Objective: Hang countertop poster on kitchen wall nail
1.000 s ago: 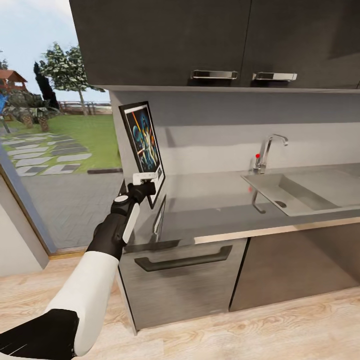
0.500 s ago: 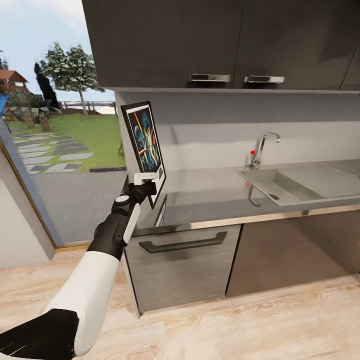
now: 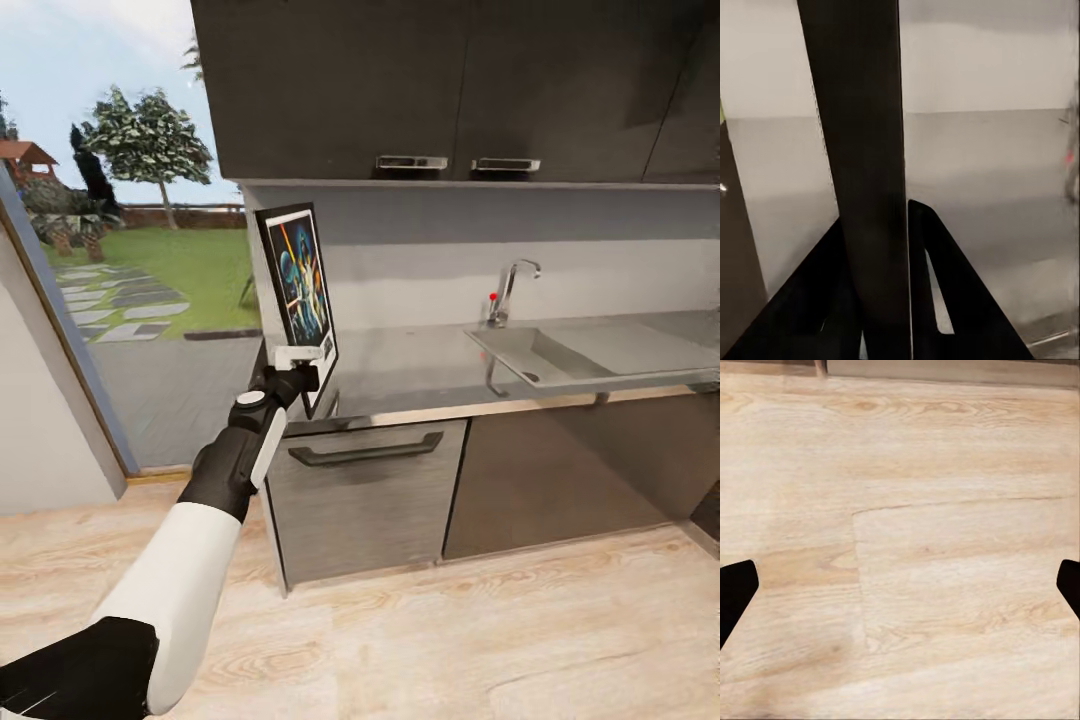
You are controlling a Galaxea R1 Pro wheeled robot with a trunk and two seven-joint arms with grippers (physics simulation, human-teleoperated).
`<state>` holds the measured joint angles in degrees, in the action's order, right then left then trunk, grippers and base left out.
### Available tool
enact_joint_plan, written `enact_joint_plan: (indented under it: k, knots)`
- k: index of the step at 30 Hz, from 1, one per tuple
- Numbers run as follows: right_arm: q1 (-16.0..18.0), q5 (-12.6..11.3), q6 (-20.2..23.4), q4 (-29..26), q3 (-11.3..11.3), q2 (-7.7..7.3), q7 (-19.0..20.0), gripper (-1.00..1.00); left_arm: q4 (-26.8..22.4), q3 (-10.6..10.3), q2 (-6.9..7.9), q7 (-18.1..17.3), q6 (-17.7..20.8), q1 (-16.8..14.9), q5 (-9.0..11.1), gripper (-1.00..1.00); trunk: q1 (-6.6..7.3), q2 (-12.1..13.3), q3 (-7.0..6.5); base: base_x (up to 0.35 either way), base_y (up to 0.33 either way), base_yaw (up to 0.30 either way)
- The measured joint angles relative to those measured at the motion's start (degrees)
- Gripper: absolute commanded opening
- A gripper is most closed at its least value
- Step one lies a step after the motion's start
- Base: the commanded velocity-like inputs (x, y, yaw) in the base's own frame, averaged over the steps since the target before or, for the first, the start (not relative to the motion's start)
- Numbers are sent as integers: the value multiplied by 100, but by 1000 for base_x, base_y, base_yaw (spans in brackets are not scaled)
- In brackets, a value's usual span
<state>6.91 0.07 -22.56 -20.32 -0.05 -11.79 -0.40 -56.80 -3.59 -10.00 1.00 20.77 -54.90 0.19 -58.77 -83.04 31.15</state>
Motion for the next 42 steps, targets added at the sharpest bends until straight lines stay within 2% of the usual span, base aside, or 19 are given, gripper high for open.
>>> enact_joint_plan:
  k: [3, 7, 18, 22, 25, 26, 29, 32, 35, 37, 38, 41, 42]
  knots:
    - [0, 0, 6, 2, 3, 1, 0, 100, -14, -233, 0, -4, 41, 0, 10, -100, 0, 0, 0, -337, 0, 0]
    - [0, 0, 12, 4, 4, 2, 0, 100, -28, -420, 0, -12, 64, 0, 13, -100, 0, 0, 0, -338, 0, 0]
    - [0, 2, 12, 7, 5, 2, 0, 100, -220, -491, 0, -105, 77, 0, 19, -100, 0, 0, 0, -338, 0, 0]
    - [0, 4, 13, 7, 5, 2, 0, 100, -366, -493, 1, -441, 83, 0, 25, -100, 0, 0, 0, -339, 0, 0]
    - [0, 5, 12, 7, 5, 2, 0, 100, -450, -490, 1, -684, 121, 0, 137, -100, 0, 0, 0, -270, 0, 0]
    - [0, 4, 13, 7, 5, 2, 0, 100, -478, -487, 1, -1008, 272, 1, 306, -100, 2, 0, 0, -108, 0, 0]
    - [0, 3, 9, 7, 3, 2, 0, 100, -477, -477, 16, -2018, 556, 1, 483, -100, 3, -1, 0, -50, 0, 0]
    - [0, 1, 9, 7, -7, -1, 0, 100, -437, -473, 43, -2599, 613, 0, 500, -100, 3, -1, 0, -22, 0, 0]
    - [0, 0, 10, 7, -19, -7, 5, 100, -190, -469, 132, -3719, 654, 1, 512, -100, 3, 0, 0, -7, 0, 0]
    - [0, -5, 9, 7, -22, -10, 11, 100, -78, -467, 163, -4062, 654, 1, 514, -100, 3, -1, 0, -3, 0, 0]
    - [0, -16, 7, 4, -25, -25, 21, 100, 112, -468, 196, -4532, 647, 2, 509, -100, 3, 0, 1, -2, 0, 0]
    - [0, -38, 4, -2, -25, -83, 49, 100, 338, -463, 220, -5146, 605, 8, 516, -100, 3, -1, 0, 0, 0, 0]
    - [0, -47, -1, -12, -27, -125, 128, 100, 403, -463, 239, -5450, 527, 23, 523, -100, 3, -1, 0, 0, 0, 0]
